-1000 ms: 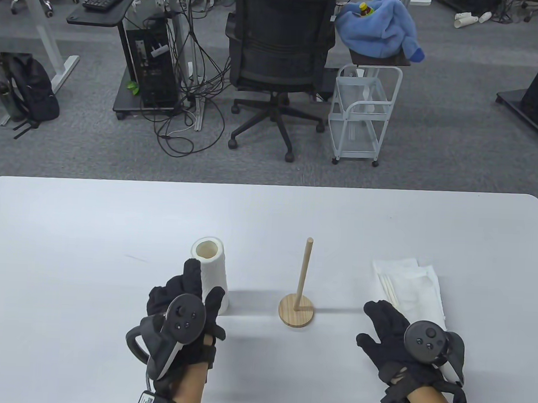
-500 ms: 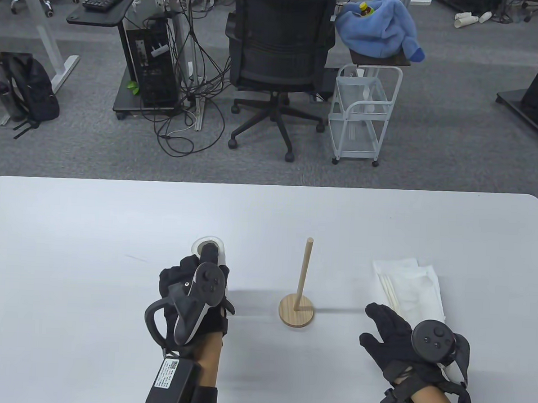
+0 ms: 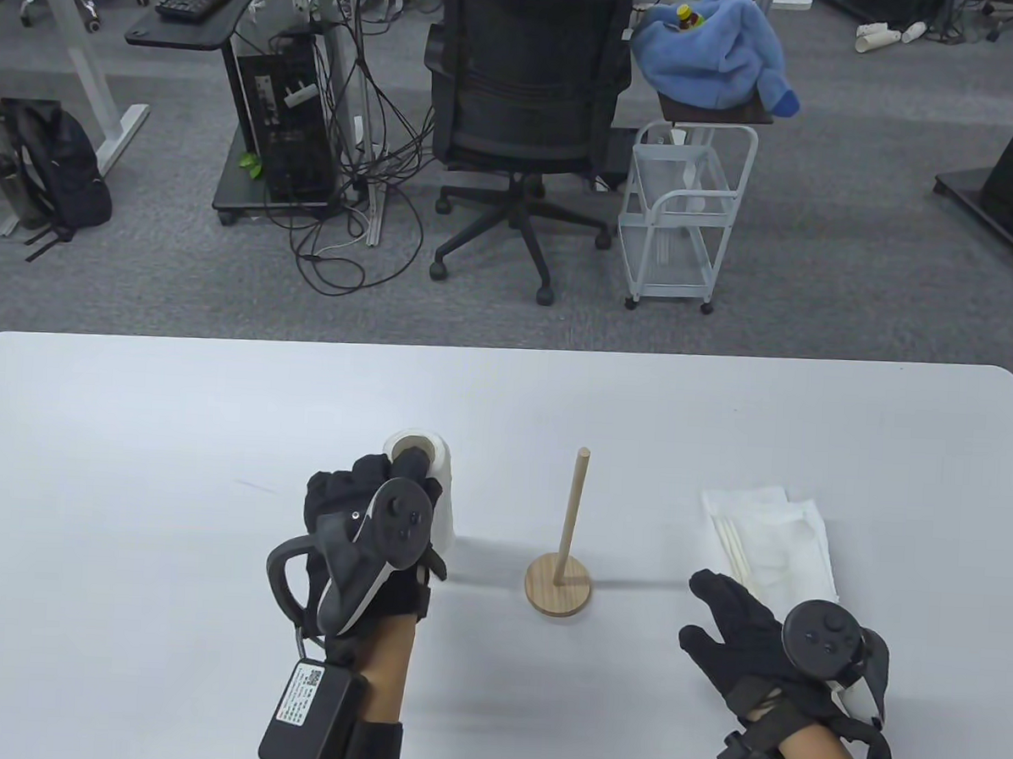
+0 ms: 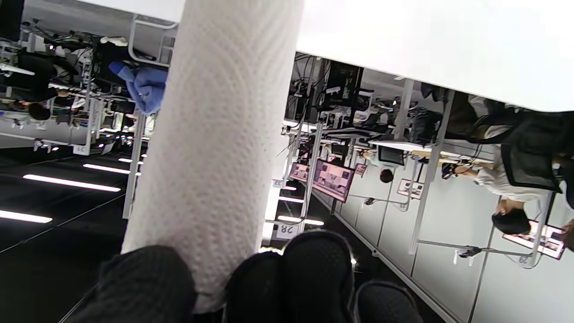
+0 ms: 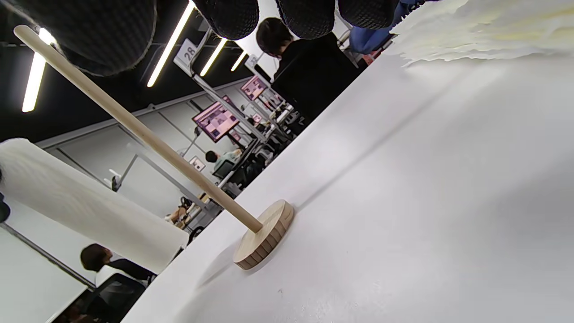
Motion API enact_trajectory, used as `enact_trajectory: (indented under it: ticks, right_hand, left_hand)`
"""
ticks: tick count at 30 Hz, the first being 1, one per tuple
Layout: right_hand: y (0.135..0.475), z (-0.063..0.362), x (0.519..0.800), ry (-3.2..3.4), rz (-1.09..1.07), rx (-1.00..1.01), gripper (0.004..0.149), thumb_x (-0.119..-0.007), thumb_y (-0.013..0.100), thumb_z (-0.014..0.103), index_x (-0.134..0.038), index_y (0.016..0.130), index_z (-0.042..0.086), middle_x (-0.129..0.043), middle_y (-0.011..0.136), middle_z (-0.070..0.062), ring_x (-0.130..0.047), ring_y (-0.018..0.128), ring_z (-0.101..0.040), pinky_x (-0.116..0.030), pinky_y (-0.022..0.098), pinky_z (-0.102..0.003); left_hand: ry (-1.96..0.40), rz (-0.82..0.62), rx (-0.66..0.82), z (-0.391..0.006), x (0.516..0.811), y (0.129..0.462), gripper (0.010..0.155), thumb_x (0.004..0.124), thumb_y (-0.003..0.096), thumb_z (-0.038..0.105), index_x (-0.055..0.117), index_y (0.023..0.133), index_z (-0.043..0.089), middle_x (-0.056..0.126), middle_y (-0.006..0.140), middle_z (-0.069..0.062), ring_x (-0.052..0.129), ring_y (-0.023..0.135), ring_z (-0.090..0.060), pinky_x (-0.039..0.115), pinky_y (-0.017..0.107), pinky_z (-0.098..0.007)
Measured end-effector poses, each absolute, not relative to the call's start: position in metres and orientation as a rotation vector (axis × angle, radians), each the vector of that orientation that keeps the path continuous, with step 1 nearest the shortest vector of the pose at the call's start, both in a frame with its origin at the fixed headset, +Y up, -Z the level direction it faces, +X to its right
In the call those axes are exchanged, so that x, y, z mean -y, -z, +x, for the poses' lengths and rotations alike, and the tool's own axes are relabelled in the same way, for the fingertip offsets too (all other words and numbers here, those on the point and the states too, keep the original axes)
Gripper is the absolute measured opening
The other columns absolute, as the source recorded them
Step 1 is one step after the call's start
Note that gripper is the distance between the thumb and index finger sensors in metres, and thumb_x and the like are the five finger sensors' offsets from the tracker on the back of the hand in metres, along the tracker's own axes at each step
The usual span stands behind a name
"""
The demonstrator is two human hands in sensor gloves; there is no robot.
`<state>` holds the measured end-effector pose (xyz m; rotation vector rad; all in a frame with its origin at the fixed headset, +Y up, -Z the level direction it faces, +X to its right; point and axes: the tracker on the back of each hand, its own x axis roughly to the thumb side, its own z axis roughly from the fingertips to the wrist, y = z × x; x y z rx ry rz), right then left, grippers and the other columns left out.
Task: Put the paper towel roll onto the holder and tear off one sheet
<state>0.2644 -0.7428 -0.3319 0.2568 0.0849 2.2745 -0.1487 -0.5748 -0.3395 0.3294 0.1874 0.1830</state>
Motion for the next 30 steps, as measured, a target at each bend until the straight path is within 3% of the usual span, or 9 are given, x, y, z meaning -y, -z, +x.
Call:
enact_trajectory:
  ticks: [21, 30]
  right_hand:
    - [0.334, 0.268, 0.747, -2.234, 0.239, -0.135, 0.073, -0.073, 0.046, 0.058, -0.043, 0.107, 0.03, -0.038, 0.112, -0.018, -0.042, 0.102, -0.049, -0.039, 0.072, -0.063]
    - [0.334, 0.269, 0.746, -2.219, 0.237, -0.133, 0.073, -0.073, 0.046, 0.058, -0.043, 0.107, 0.03, -0.039, 0.112, -0.019, -0.042, 0.102, -0.049, -0.039, 0.072, -0.063]
  left_hand:
    - [-0.24, 0.44, -0.021, -0.132, 0.444, 0.313, 0.042, 0.074, 0.0459, 0.049, 0.072, 0.088, 0.05, 0.073, 0.092, 0.011, 0.084, 0.081, -0.023, 0.061, 0.078, -0.049]
    - [-0.245, 0.48, 0.022, -0.114, 0.406, 0.302, 0.042, 0.074, 0.0459, 0.05, 0.072, 0.088, 0.05, 0.074, 0.092, 0.012, 0.085, 0.08, -0.022, 0.061, 0.077, -0.049]
